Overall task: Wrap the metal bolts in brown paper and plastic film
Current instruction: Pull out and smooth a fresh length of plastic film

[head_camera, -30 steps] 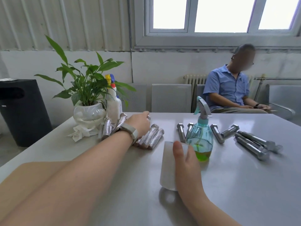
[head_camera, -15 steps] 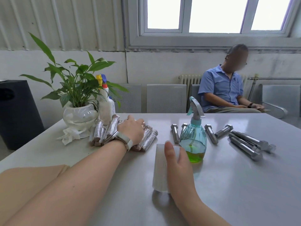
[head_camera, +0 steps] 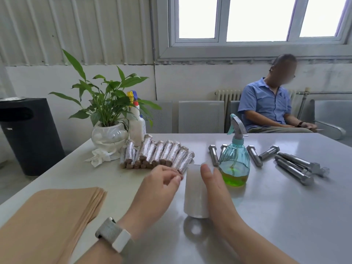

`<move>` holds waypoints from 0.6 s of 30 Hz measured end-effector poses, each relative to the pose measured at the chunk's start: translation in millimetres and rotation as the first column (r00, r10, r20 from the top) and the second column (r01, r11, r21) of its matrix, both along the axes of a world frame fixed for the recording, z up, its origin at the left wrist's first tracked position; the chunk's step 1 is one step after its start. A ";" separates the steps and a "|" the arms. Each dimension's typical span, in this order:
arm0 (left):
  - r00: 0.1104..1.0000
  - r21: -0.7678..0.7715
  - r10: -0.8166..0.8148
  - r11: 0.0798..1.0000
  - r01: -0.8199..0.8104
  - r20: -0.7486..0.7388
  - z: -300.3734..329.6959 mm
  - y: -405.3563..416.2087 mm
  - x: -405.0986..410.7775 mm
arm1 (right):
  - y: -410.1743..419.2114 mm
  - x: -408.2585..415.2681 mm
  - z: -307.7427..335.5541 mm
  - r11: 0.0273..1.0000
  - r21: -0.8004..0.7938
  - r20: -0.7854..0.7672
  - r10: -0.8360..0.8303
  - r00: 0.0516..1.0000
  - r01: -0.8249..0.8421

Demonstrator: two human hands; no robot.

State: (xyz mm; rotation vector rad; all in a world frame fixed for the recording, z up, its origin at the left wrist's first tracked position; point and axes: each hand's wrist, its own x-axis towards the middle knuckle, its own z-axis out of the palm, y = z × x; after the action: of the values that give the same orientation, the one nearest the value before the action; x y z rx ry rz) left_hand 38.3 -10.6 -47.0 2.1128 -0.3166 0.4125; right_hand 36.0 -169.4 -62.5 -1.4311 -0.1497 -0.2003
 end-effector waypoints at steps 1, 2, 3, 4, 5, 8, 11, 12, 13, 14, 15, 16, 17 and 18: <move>1.000 0.038 -0.004 0.999 0.004 0.000 -4.4 -0.9 -1.9 | 0.0 0.3 -0.1 1.000 -0.013 0.021 -0.011 1.000 0.011; 1.000 0.080 -0.012 0.997 0.012 -0.006 -8.2 -2.2 -3.0 | -0.3 1.1 -0.3 1.000 -0.021 0.034 -0.021 0.999 0.022; 1.000 0.115 -0.023 0.993 0.024 -0.015 -11.4 -3.4 -3.5 | -0.6 1.9 -0.3 0.999 -0.026 0.048 -0.033 0.998 0.035; 0.999 0.134 -0.031 0.990 0.033 -0.023 -13.8 -4.1 -4.0 | -0.9 3.0 -0.2 0.998 -0.031 0.063 -0.050 0.997 0.052; 0.999 0.138 -0.032 0.990 0.036 -0.029 -14.8 -4.5 -4.6 | -1.4 3.9 0.2 0.997 -0.031 0.074 -0.066 0.995 0.068; 0.999 0.139 -0.030 0.990 0.035 -0.038 -14.4 -3.1 -6.3 | -1.9 4.8 1.0 0.995 -0.037 0.080 -0.090 0.993 0.094; 0.999 0.159 -0.021 0.987 0.027 -0.036 -12.9 -1.5 -8.2 | -2.3 5.2 0.1 0.994 -0.047 0.090 -0.094 0.992 0.099; 0.999 0.172 -0.018 0.985 0.024 -0.038 -12.3 -1.7 -8.5 | -2.6 5.7 -0.2 0.994 -0.043 0.089 -0.097 0.991 0.101; 0.999 0.194 -0.011 0.981 0.018 -0.037 -11.8 -1.9 -9.4 | -2.6 6.0 -0.1 0.994 -0.034 0.087 -0.100 0.991 0.103; 0.999 0.219 -0.002 0.976 0.009 -0.034 -11.1 -2.1 -10.1 | -2.7 6.3 0.2 0.994 -0.026 0.086 -0.104 0.991 0.106; 1.000 0.239 0.006 0.971 0.001 -0.030 -10.6 -2.2 -10.6 | -2.8 6.2 0.2 0.994 -0.022 0.085 -0.106 0.991 0.108; 1.000 0.253 0.012 0.967 -0.005 -0.028 -10.1 -2.2 -10.8 | -2.7 6.1 0.3 0.994 -0.022 0.086 -0.106 0.991 0.109; 0.999 0.265 0.018 0.964 -0.010 -0.027 -9.7 -2.0 -10.9 | -2.6 5.9 0.5 0.994 -0.023 0.087 -0.105 0.991 0.108; 0.999 0.281 0.025 0.960 -0.016 -0.028 -9.2 -1.8 -11.0 | -2.5 5.6 0.5 0.994 -0.022 0.087 -0.105 0.991 0.108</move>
State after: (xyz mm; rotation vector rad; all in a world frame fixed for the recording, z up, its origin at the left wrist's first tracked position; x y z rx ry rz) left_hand 27.4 -12.5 -56.3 2.3993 -0.3522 0.3624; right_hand 41.6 -171.8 -62.0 -1.4587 -0.1470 -0.3493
